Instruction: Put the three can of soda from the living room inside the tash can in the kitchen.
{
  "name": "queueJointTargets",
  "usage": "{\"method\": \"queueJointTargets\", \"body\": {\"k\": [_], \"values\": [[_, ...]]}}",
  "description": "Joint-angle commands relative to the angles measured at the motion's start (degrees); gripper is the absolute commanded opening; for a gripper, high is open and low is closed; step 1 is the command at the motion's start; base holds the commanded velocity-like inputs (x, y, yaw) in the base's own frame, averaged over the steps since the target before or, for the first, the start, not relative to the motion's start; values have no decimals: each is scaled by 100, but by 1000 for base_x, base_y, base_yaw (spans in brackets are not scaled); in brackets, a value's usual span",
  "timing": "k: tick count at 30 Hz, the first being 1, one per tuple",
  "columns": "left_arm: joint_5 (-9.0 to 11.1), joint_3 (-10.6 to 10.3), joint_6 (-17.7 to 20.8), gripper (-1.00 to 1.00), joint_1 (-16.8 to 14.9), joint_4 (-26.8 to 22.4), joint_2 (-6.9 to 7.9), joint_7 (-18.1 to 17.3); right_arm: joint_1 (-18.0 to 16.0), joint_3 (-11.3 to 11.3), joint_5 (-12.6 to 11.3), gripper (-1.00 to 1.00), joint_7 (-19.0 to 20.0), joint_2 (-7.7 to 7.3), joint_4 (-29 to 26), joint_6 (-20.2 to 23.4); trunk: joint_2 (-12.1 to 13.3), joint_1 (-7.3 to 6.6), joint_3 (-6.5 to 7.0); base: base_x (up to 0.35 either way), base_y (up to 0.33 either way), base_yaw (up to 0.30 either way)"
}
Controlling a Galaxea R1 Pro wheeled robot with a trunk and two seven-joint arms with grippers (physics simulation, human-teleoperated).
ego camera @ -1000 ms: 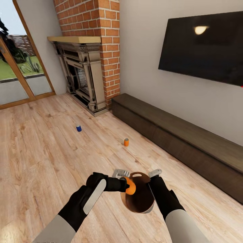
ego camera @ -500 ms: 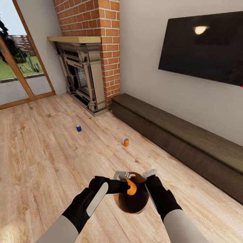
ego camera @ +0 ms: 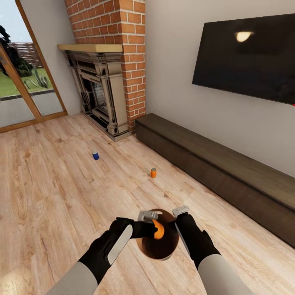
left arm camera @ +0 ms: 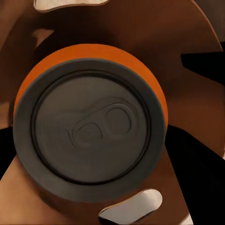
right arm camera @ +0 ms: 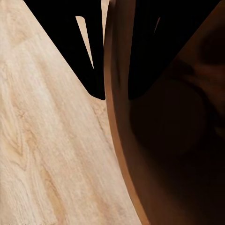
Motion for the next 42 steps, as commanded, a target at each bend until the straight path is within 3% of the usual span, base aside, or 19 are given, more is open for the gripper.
{"method": "queueJointTargets", "body": {"k": [1, 11, 12, 22, 30, 35, 42], "values": [[0, 0, -7, -100, -1, 20, -6, 0, -2, 8, -69, -100, 34, 1, -1, -2, 0, 0, 1, 0, 0, 0], [-25, 0, -118, -100, -3, 99, -28, 35, -2, 44, -78, -100, 37, 1, 0, 3, 0, 0, 1, 0, 0, 0], [-28, 0, -122, 100, -4, 100, -33, 36, -2, 48, -81, -100, 37, 1, 1, 3, 0, 0, 1, 0, 0, 0], [-32, 0, -244, 100, -5, 102, -40, 38, -2, 56, -83, -100, 43, 1, 7, 103, 0, 0, 1, 0, 0, 0], [-31, 0, -257, 100, 1, 98, -33, 38, -2, 227, -92, -100, 54, 1, 7, 288, 0, 0, 1, 0, 0, 0], [-19, 0, -250, 100, 3, 90, -11, 41, -2, 243, -259, -100, 42, 1, 5, 299, 0, 0, 1, 0, 0, 0], [15, 18, -198, 100, 8, 39, 24, 7, -2, 228, -308, -100, 21, 1, 0, 305, 0, 0, 1, 0, 0, 0]]}}
